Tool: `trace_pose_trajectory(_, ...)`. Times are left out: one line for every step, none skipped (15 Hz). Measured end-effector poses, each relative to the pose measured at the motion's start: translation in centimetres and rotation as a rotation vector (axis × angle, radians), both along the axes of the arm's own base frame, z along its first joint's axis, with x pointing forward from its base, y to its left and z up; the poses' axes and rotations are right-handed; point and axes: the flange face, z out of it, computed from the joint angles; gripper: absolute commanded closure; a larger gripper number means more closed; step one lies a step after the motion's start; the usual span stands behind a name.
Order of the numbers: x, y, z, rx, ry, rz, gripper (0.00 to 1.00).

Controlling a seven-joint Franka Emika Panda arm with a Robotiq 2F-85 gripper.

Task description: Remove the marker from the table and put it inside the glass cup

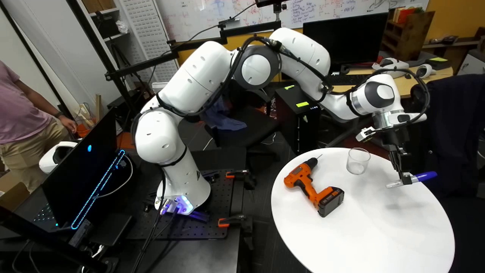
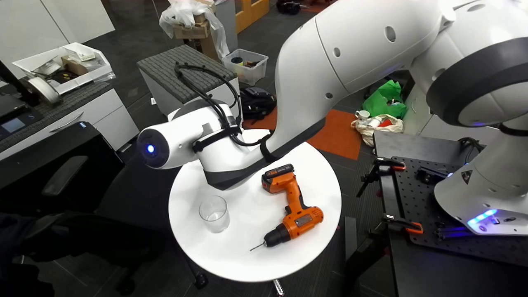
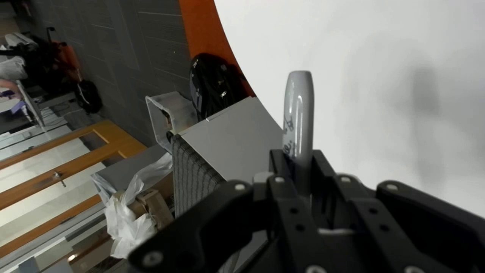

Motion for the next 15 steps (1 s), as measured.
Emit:
trace_pose_trajectory(0.0,0.6,0.1,-0.019,-0.017,0.01,0.95)
trace_pose_trajectory(-0.1,1.2,0.1,-0.038,-0.035,0.02,0.95)
trace_pose_trajectory(-0.1,1.7,0.1,-0.055,-0.053,0.029,0.95)
trace_pose_trajectory(-0.1,2.2,0.1,-0.07,-0.07,0.038,0.95)
trace_pose_trajectory(-0.2,2.7,0.1,-0.084,-0.087,0.047,0.95)
trace_pose_trajectory(-0.2,3.2,0.1,-0.096,-0.103,0.055,0.95)
trace_pose_trajectory(-0.2,3.5,0.1,-0.107,-0.119,0.063,0.95)
trace_pose_trajectory(-0.2,3.9,0.1,-0.117,-0.136,0.07,0.95)
trace_pose_trajectory(-0.3,4.3,0.0,-0.123,-0.15,0.077,0.95)
trace_pose_trajectory(-0.3,4.7,-0.1,-0.129,-0.166,0.083,0.95)
trace_pose_trajectory(-0.4,5.1,-0.1,-0.134,-0.18,0.091,0.95)
trace_pose_trajectory(-0.5,5.6,-0.3,-0.137,-0.195,0.098,0.95)
trace_pose_trajectory(-0.6,6.1,-0.4,-0.138,-0.207,0.108,0.95)
trace_pose_trajectory(-0.7,6.6,-0.6,-0.137,-0.22,0.116,0.95)
trace_pose_trajectory(-0.9,7.2,-0.8,-0.135,-0.233,0.125,0.95)
